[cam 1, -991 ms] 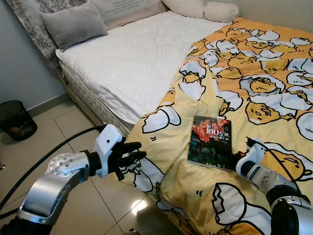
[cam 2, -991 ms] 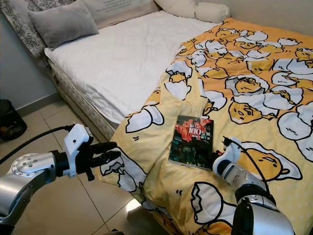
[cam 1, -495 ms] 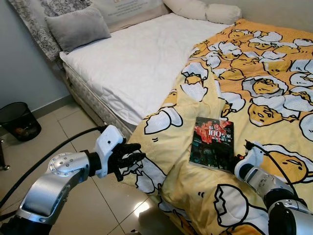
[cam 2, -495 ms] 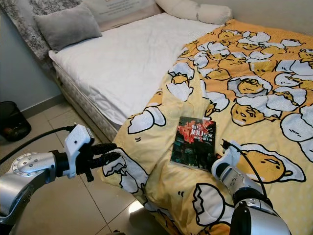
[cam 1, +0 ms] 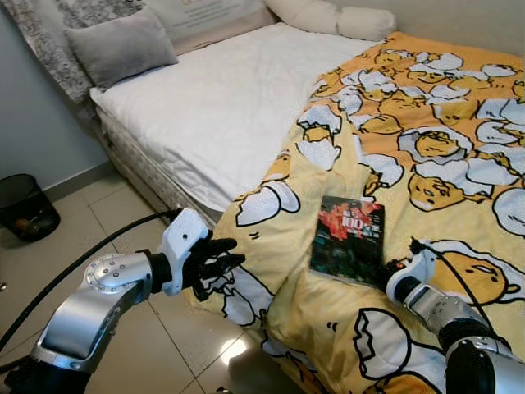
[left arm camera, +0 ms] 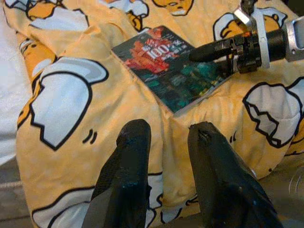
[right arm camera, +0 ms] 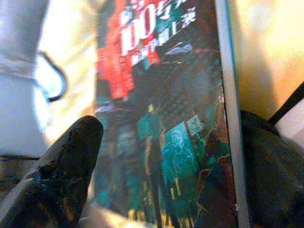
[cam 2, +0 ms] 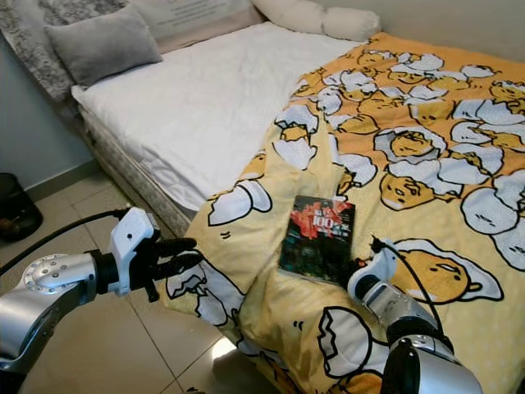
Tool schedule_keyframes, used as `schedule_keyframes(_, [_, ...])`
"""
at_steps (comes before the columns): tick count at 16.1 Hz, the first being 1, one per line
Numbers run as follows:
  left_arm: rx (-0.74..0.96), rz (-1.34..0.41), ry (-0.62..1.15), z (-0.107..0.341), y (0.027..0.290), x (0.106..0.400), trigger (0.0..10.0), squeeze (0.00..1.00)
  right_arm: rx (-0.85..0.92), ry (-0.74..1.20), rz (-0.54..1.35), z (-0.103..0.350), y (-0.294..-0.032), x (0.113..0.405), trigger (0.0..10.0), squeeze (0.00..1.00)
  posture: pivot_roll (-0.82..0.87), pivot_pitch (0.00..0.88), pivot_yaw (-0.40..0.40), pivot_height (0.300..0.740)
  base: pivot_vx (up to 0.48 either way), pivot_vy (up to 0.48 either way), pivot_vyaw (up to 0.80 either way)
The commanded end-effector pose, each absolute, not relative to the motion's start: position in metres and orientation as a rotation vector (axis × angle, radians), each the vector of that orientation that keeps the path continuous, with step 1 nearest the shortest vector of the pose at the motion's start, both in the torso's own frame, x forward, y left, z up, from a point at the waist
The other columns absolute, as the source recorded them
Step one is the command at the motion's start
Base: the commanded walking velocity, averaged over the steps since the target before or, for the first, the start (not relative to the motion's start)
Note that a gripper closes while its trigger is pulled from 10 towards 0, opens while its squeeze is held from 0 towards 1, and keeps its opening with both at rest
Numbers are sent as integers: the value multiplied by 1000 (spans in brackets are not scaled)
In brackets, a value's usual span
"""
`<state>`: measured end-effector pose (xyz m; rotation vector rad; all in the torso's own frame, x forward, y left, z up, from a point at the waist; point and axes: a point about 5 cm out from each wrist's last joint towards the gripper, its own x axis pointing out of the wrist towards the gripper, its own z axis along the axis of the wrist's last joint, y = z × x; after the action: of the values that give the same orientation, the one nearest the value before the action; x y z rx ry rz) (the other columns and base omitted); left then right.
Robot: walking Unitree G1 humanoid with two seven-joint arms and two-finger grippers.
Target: Clean up the room
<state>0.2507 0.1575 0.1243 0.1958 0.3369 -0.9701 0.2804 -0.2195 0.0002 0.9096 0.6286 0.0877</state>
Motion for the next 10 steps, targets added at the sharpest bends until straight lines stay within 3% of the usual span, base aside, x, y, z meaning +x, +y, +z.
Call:
schedule_keyframes(1, [212, -955, 333, 126, 160, 254, 10000, 0, 991, 644, 154, 2, -205, 283, 10000, 0, 26, 0, 94, 740, 0, 0, 0])
schedule_keyframes(8, [193, -950, 312, 125, 157, 257, 10000, 0, 1043, 619, 299, 12, -190, 289, 10000, 0, 16, 0, 78, 740, 0, 0, 0])
schedule_keyframes(9, [192, -949, 310, 125, 157, 258, 10000, 0, 1035, 635, 298, 9, -185, 289, 7686, 0, 15, 0, 78, 740, 0, 0, 0])
schedule_keyframes(10, [191, -948, 308, 125, 157, 258, 10000, 0, 1024, 646, 291, 7, -181, 288, 2824, 0, 16, 0, 76, 740, 0, 0, 0])
